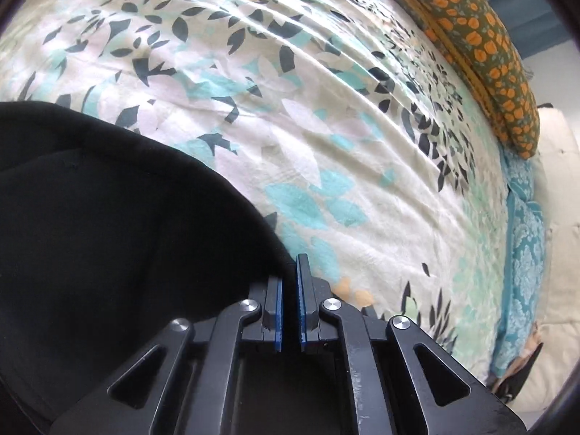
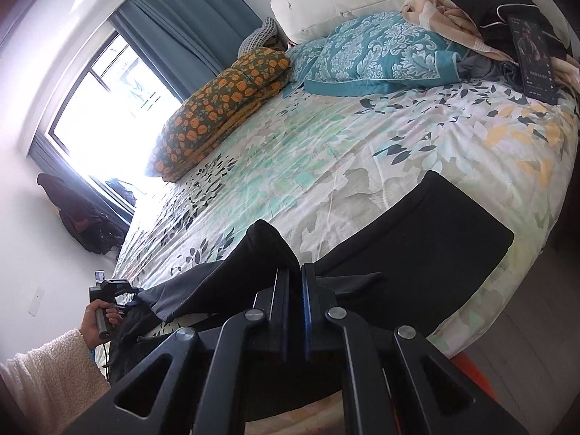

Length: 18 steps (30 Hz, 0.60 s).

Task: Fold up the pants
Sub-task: 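Grasp the trouser leg ends with the right gripper while the left gripper grasps the waist fabric, then lift and fold the leg ends over toward the waistband, then open both grippers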

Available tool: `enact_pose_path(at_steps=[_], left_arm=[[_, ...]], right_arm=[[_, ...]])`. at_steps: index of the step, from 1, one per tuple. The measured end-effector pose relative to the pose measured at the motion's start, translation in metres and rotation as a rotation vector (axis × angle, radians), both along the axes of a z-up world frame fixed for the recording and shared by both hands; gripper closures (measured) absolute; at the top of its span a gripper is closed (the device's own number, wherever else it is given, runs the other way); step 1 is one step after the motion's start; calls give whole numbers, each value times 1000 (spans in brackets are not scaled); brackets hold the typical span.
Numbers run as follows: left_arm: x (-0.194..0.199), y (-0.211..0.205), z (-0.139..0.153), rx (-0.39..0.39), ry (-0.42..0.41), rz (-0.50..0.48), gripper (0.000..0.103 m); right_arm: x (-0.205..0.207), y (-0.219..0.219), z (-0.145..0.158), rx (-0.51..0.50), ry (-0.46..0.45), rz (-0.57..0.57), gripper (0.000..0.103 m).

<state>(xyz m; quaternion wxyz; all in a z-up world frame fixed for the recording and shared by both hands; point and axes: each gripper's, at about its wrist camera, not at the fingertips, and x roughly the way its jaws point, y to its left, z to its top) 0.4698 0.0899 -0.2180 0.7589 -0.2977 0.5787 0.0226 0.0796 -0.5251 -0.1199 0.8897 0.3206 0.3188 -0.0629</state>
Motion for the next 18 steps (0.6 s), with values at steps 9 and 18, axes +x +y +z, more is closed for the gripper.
enact_pose_path(at_steps=[9, 18], left_arm=[[-102, 33, 132, -125, -331, -31, 99], [-289, 35, 36, 19, -165, -131, 98]], right_arm=[[75, -36, 77, -210, -104, 148, 97], [36, -58, -37, -298, 274, 265, 97]])
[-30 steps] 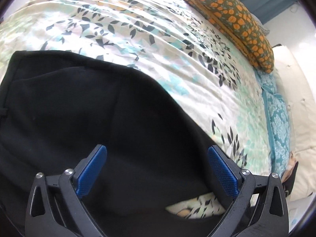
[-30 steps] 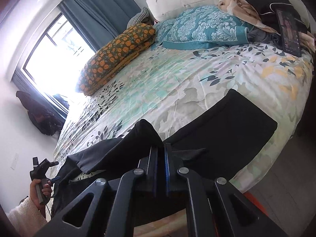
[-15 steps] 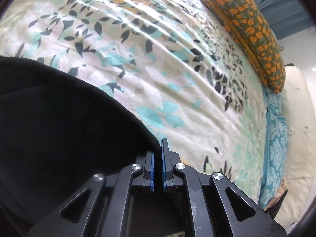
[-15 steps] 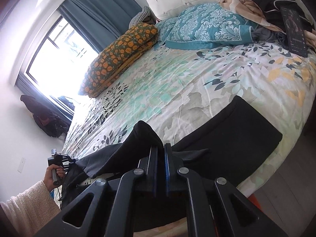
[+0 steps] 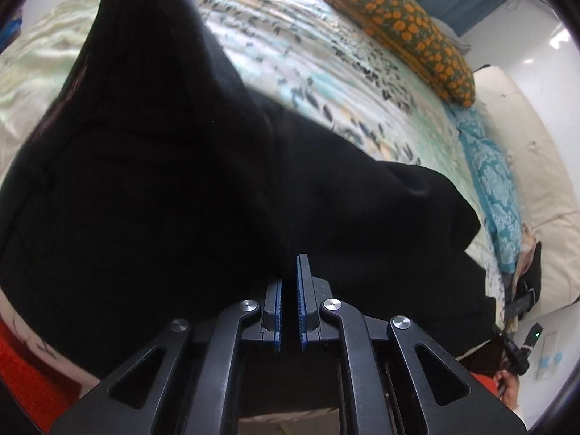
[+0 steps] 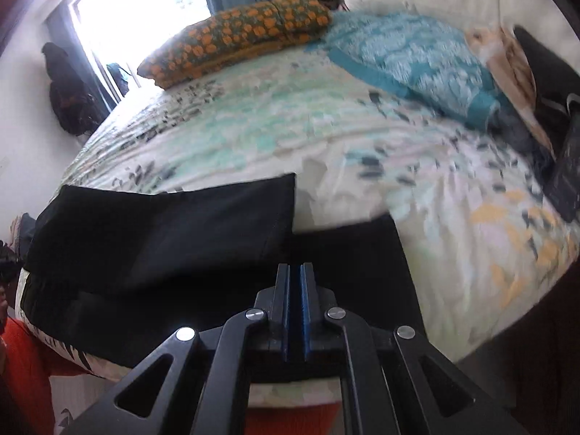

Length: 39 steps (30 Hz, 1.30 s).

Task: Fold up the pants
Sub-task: 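Lift and fold the leg ends over toward the waistband, then open both grippers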

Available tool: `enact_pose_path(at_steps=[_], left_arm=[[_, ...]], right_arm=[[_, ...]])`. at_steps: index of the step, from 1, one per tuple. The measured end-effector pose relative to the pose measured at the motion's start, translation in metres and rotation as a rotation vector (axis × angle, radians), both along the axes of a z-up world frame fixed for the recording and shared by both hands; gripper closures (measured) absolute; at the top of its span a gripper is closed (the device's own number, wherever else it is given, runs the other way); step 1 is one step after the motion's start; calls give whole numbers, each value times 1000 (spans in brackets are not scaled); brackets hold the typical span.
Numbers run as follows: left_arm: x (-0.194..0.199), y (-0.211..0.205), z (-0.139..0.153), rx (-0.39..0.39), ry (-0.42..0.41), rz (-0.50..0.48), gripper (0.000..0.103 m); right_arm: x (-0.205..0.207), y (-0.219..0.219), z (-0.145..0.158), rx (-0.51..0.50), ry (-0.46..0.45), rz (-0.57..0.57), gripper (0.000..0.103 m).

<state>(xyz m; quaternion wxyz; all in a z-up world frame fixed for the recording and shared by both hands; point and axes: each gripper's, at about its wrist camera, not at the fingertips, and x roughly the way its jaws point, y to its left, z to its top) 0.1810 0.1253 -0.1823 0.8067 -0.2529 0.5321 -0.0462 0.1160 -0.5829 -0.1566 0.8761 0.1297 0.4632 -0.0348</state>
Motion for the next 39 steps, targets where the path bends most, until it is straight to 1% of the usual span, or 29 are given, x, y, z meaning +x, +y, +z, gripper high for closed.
enact_pose_path(at_steps=[1, 2, 4, 6, 7, 8, 10, 11, 12, 14, 15, 16, 18, 19, 21, 22, 23, 25, 27, 30, 32, 34, 36, 38, 39], left_arm=[[-5, 1, -7, -17, 9, 12, 98], [-8, 1, -9, -24, 4, 13, 98], [-5, -2, -6, 0, -17, -2, 98], [-1, -2, -1, 11, -42, -4, 98], [2, -1, 1, 7, -52, 2, 98], [4, 1, 2, -4, -58, 10, 98], [6, 4, 3, -26, -61, 23, 98], [5, 4, 2, -30, -62, 26, 98], [5, 4, 2, -30, -63, 26, 98], [5, 3, 2, -28, -64, 25, 98], [4, 3, 2, -29, -64, 26, 98], [5, 2, 1, -31, -64, 28, 98], [3, 3, 1, -40, -63, 30, 98], [4, 3, 0, -40, -61, 29, 98], [5, 5, -2, -34, -53, 24, 98], [6, 5, -4, -33, -46, 23, 98], [8, 6, -5, -36, -39, 25, 98], [11, 7, -6, -52, -31, 33, 98], [11, 8, -2, -62, -46, 35, 98], [6, -1, 16, -56, -85, 4, 98], [-3, -13, 31, -39, -116, -33, 98], [-17, -27, 41, -29, -135, -70, 98], [-30, -40, 40, -30, -122, -109, 98], [-41, -50, 29, -48, -86, -134, 98], [-45, -55, 22, -46, -66, -147, 98]], right_arm=[[-10, -10, -15, 45, 41, -47, 96], [-22, -18, -24, 82, 60, -94, 96], [-46, -28, -24, 136, 41, -155, 93], [-59, -31, -15, 191, 2, -181, 82], [-61, -32, -9, 228, -21, -187, 71], [-59, -31, -4, 270, -43, -187, 64], [-45, -25, 5, 345, -73, -174, 64], [-33, -20, 8, 386, -71, -166, 63], [-19, -17, 4, 431, -42, -169, 63], [9, -13, -15, 503, 76, -213, 63], [20, -12, -25, 519, 120, -232, 63], [29, -11, -31, 504, 145, -250, 63], [40, -11, -38, 464, 155, -282, 62], [43, -13, -41, 472, 152, -308, 62], [43, -20, -49, 530, 133, -386, 62], [42, -22, -54, 560, 122, -418, 68], [41, -24, -57, 569, 112, -444, 86], [41, -25, -57, 547, 101, -458, 89], [39, -23, -44, 519, 51, -436, 91], [38, -18, -4, 445, -55, -358, 92], [34, -16, 23, 381, -98, -308, 92], [20, -19, 42, 337, -122, -291, 92], [4, -27, 46, 299, -120, -299, 92], [-13, -38, 35, 258, -81, -331, 92], [-21, -44, 26, 258, -56, -358, 92]])
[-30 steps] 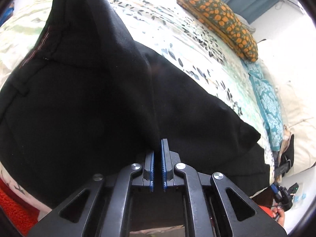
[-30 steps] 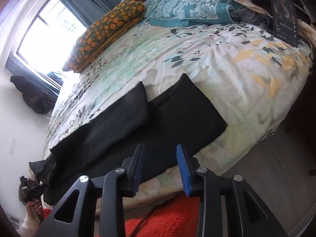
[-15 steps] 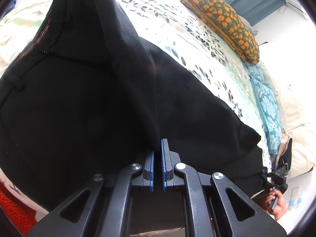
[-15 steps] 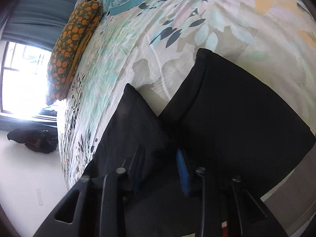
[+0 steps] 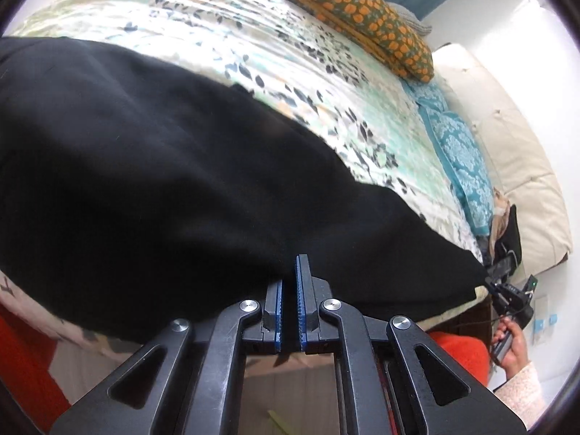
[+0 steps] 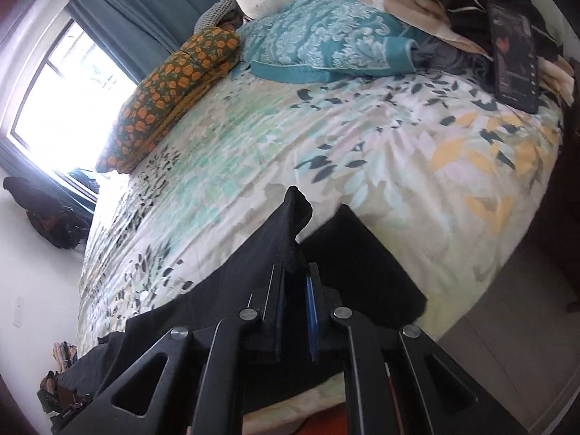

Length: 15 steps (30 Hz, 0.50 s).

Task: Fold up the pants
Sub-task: 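Lift and fold the leg ends over toward the waistband, then open both grippers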

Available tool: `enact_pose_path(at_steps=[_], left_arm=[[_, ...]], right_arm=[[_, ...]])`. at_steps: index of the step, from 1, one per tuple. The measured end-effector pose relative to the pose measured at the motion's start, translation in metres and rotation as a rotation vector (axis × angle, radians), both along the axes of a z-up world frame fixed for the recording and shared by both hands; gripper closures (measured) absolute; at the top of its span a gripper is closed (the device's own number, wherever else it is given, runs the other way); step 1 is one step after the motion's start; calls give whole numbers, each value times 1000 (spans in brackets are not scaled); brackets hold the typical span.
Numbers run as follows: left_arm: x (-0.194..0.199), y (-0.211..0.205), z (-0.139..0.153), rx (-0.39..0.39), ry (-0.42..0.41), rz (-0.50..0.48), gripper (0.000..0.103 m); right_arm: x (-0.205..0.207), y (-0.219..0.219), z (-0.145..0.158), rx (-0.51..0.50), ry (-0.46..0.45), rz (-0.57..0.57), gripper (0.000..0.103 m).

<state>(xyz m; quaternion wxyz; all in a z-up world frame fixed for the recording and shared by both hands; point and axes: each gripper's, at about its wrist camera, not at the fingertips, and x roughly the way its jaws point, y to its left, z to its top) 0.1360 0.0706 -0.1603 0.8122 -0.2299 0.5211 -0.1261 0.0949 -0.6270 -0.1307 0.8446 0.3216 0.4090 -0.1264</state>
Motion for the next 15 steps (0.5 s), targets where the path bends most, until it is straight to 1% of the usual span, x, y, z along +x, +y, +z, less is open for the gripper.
enact_pose_path(at_steps=[3, 4, 6, 8, 10, 12, 13, 15], left_arm=[[-5, -7, -17, 20, 54, -13, 98], [-5, -7, -20, 14, 65, -12, 98], [-7, -3, -19, 6, 64, -6, 98], [-7, 2, -12, -11, 54, 3, 98], [-11, 10, -7, -41, 44, 22, 98], [-14, 12, -8, -74, 38, 45, 98], [-15, 14, -7, -80, 34, 49, 98], [-14, 17, -10, -61, 34, 37, 98]], right_arm=[[-23, -21, -30, 69, 38, -79, 92], [-27, -24, -36, 85, 42, -91, 92], [-29, -27, -42, 86, 53, -93, 92], [-29, -26, -40, 79, 51, -87, 92], [-30, -26, -32, 85, 28, -88, 92], [-31, -26, -24, 96, 3, -87, 92], [-30, -26, -20, 97, -4, -85, 92], [-29, -26, -19, 83, 9, -77, 92]])
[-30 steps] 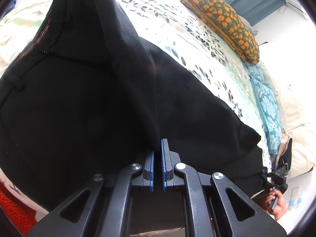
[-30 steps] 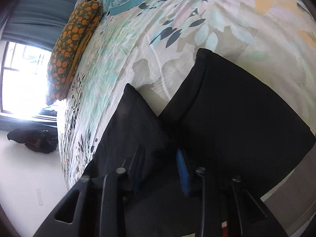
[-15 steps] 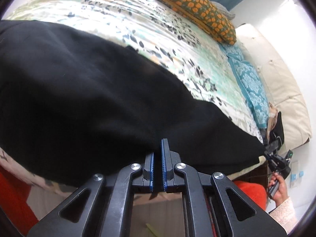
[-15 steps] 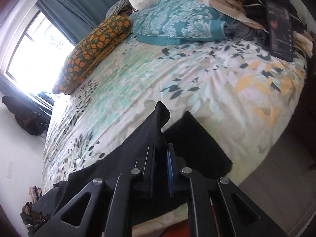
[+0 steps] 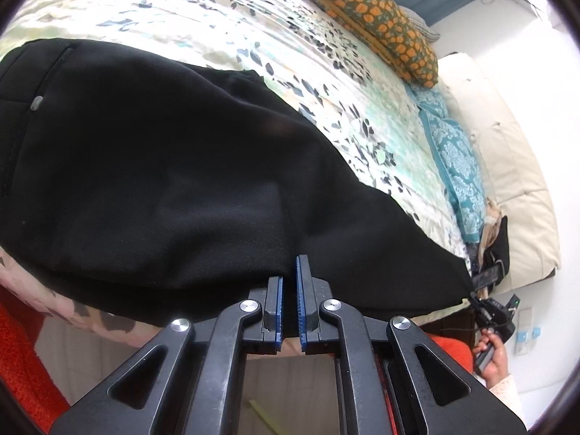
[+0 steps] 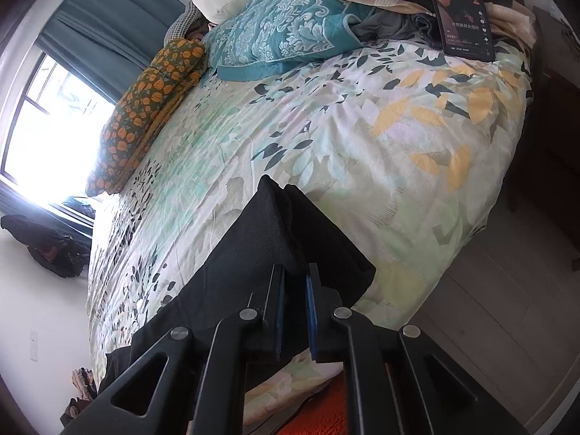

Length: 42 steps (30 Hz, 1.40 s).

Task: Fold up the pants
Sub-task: 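Lift and fold the leg ends over toward the waistband, then open both grippers, then press and smooth the folded trousers flat with both open grippers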

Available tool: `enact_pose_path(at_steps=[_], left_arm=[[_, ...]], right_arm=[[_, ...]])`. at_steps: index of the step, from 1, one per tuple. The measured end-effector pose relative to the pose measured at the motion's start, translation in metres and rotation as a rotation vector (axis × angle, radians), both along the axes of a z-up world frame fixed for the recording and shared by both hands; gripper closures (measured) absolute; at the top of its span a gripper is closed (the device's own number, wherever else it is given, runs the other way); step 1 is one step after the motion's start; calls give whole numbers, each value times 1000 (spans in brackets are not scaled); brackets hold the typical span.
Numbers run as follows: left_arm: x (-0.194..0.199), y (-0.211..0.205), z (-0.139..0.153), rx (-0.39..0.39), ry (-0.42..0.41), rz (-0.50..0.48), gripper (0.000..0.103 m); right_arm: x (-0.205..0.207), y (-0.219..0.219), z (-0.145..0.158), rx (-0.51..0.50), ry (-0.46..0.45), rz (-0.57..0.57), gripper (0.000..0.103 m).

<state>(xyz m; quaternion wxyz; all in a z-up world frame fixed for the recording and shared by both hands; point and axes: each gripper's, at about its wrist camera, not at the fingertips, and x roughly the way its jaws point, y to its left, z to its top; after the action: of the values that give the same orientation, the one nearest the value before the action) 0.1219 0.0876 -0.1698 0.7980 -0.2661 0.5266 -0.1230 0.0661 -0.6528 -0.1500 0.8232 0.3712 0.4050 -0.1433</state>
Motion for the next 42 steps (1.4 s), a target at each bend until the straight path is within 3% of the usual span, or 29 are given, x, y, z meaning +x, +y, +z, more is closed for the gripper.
enact_pose_path(at_steps=[4, 6, 12, 14, 15, 16, 17, 18, 22, 26, 30, 33, 37, 39, 41, 42], left_arm=[[-3, -4, -5, 13, 33, -17, 99], [-8, -4, -4, 16, 32, -18, 99], [-5, -10, -20, 80, 77, -40, 97], [-6, -12, -25, 125, 115, -46, 86], [-8, -11, -25, 142, 130, -39, 70], [-11, -8, -23, 143, 135, -37, 56], [-16, -4, -19, 139, 134, -38, 49], [-21, 1, -14, 149, 134, -32, 37], [-42, 33, 18, 173, 51, 24, 33], [-20, 65, 48, 295, -120, 108, 22], [23, 66, 45, 457, -180, 65, 22], [24, 58, 24, 559, -141, -13, 23], [-2, 58, -17, 700, 0, -96, 20], [-11, 72, -15, 675, 32, -39, 15], [-17, 85, -14, 653, 77, -2, 13], [-22, 94, -17, 638, 92, 23, 10]], right_arm=[[-7, -10, -23, 39, 77, -40, 92], [-17, -15, -29, 76, 62, -78, 92], [-19, -11, -36, 44, 90, -72, 92], [-17, -11, -37, 35, 95, -77, 86], [-17, -11, -37, 28, 102, -80, 82], [-17, -11, -37, 13, 116, -82, 65], [-19, -10, -35, -18, 141, -90, 42], [-22, -10, -31, -49, 157, -100, 35], [-39, 5, 12, -260, 153, -118, 33], [-26, 67, 67, -458, 68, 25, 28], [23, 170, 84, -447, -20, 281, 23], [62, 272, 61, -405, -31, 521, 23], [84, 404, 1, -400, -17, 796, 23], [79, 452, -34, -444, 16, 902, 23], [65, 482, -70, -515, 129, 994, 20], [52, 488, -73, -588, 104, 1003, 20]])
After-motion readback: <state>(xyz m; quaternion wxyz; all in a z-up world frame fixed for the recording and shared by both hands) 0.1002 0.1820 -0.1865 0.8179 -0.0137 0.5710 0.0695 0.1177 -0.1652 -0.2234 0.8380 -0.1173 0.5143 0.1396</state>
